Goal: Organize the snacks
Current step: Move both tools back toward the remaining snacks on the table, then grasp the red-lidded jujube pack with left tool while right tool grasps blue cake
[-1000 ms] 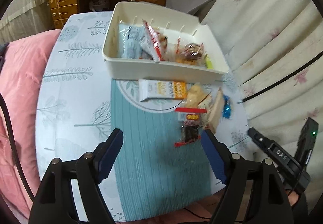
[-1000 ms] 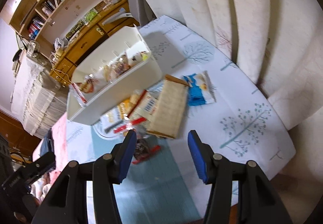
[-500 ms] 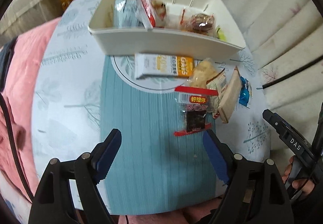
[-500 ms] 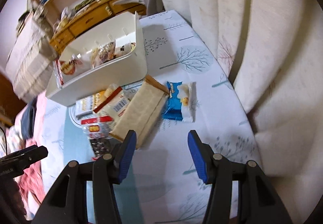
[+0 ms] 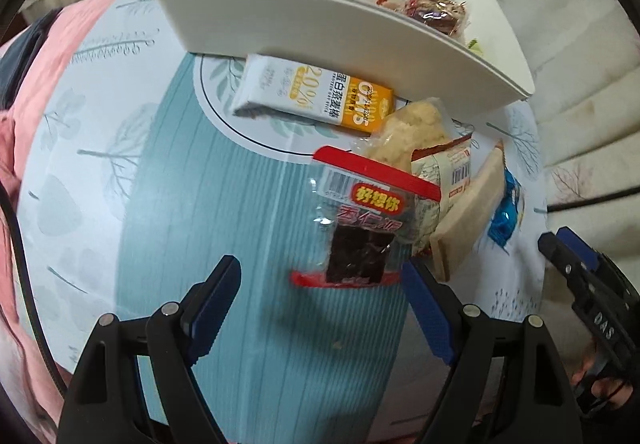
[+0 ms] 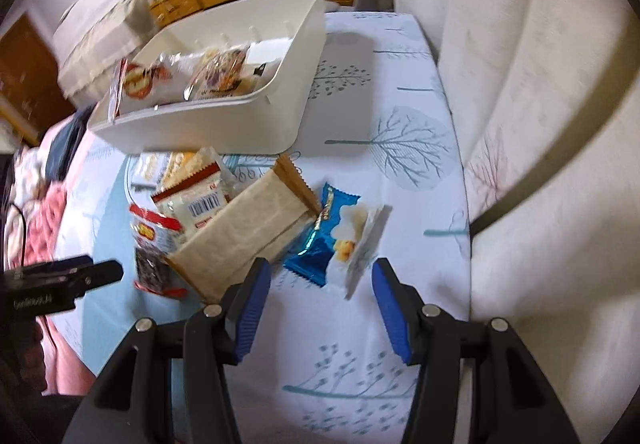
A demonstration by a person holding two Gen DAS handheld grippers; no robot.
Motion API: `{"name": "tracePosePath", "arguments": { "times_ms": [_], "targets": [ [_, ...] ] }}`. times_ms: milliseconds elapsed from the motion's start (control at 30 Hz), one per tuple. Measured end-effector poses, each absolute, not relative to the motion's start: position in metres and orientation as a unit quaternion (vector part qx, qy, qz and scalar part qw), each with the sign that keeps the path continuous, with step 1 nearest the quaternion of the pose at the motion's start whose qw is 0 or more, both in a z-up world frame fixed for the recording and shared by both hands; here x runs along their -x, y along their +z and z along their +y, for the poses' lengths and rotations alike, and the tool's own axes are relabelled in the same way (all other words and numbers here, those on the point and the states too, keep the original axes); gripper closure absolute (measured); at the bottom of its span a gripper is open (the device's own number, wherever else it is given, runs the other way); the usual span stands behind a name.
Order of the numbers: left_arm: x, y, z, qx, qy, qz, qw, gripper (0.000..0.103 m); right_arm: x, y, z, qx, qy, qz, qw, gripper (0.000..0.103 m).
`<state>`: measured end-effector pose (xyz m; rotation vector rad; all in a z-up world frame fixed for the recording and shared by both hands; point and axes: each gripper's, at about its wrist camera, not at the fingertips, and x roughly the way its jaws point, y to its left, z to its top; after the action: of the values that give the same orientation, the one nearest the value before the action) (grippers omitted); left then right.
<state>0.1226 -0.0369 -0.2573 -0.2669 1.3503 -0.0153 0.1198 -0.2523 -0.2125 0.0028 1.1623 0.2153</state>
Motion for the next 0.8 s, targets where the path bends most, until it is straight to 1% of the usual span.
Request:
{"name": "tracePosePath", "arguments": {
  "times_ms": [200, 333, 400, 533, 567, 600, 633, 667, 800],
  "targets": [
    [-0.125, -0.273, -0.05, 0.144, 0.011, 0.622, 0.769, 0.022, -0.126, -0.226, -0.246, 0.047, 0.148, 0.547, 0.823, 0.05],
    [-0.127, -0.281, -0.055, 0.139, 0.023, 0.624, 0.769, 0.029, -0.132, -0.236, -0.244, 0.056, 0.164, 0.544, 0.821, 0.05],
    [-0.129, -0.284, -0.057, 0.138, 0.024, 0.626, 0.767, 0.035, -0.134, -0.241, -0.243, 0.055, 0.166, 0.545, 0.82, 0.05],
    [-0.131, -0.289, -0.059, 0.139, 0.017, 0.633, 0.761, 0.037, -0.14, -0.249, -0.24, 0.063, 0.164, 0.543, 0.821, 0.05],
    [-0.132, -0.29, -0.061, 0.138, 0.016, 0.635, 0.76, 0.043, -0.141, -0.25, -0.24, 0.063, 0.162, 0.543, 0.821, 0.05],
    [-0.133, -0.292, -0.064, 0.135, 0.014, 0.637, 0.759, 0.051, -0.142, -0.251, -0.24, 0.063, 0.162, 0.543, 0.821, 0.05],
    [-0.135, -0.293, -0.066, 0.132, 0.013, 0.638, 0.758, 0.054, -0.143, -0.252, -0.24, 0.062, 0.163, 0.543, 0.821, 0.05],
    [-0.136, -0.295, -0.068, 0.129, 0.013, 0.639, 0.758, 0.059, -0.144, -0.252, -0.24, 0.062, 0.163, 0.542, 0.822, 0.05],
    [-0.139, -0.295, -0.073, 0.128, 0.008, 0.635, 0.761, 0.06, -0.148, -0.256, -0.242, 0.065, 0.155, 0.543, 0.823, 0.05]
  ]
}}
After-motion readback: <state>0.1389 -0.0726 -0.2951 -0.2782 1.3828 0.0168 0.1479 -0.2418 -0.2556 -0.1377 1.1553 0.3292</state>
